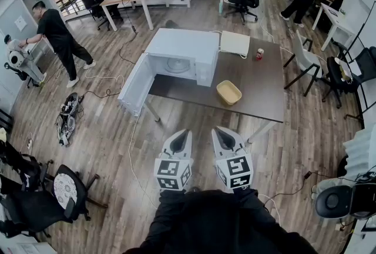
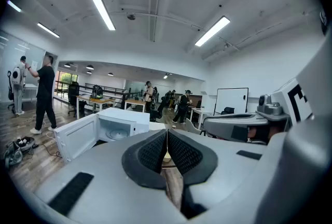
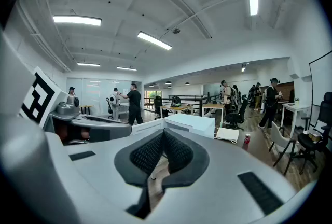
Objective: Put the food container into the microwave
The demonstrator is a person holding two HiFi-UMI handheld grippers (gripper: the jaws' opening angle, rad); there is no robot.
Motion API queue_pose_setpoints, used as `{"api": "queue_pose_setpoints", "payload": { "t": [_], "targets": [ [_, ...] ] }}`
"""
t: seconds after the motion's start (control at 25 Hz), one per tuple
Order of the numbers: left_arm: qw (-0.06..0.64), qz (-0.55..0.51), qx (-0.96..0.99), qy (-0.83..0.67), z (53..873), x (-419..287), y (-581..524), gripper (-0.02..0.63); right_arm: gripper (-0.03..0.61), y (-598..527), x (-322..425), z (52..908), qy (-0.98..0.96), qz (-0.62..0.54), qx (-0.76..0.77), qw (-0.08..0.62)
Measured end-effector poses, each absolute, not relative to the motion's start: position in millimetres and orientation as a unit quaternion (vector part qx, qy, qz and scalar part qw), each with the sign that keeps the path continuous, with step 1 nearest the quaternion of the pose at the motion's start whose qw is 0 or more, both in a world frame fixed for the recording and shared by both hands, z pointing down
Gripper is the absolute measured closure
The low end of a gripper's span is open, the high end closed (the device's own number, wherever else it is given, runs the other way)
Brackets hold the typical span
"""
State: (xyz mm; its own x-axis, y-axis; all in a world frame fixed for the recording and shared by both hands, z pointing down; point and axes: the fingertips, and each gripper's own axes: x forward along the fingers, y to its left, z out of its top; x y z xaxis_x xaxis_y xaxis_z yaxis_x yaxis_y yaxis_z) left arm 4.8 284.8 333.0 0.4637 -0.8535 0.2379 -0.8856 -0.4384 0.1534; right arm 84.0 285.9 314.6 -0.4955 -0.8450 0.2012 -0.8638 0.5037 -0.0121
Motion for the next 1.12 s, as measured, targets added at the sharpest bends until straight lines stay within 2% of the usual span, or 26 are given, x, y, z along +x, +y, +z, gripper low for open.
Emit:
{"api": "queue_pose_setpoints", "payload": {
  "t": [0.32, 1.12],
  "targets": [
    [0.129, 0.06, 0.846, -0.514, 334.7, 1.1, 276.8, 0.578, 0.555, 279.0, 81.8, 312.9, -0.864, 0.06, 0.496, 0.059],
    [0.143, 0.062, 0.847, -0.508, 348.3, -3.9, 259.1, 0.578, 0.554, 262.2, 75.2, 326.3, -0.86, 0.069, 0.501, 0.073]
  ]
}}
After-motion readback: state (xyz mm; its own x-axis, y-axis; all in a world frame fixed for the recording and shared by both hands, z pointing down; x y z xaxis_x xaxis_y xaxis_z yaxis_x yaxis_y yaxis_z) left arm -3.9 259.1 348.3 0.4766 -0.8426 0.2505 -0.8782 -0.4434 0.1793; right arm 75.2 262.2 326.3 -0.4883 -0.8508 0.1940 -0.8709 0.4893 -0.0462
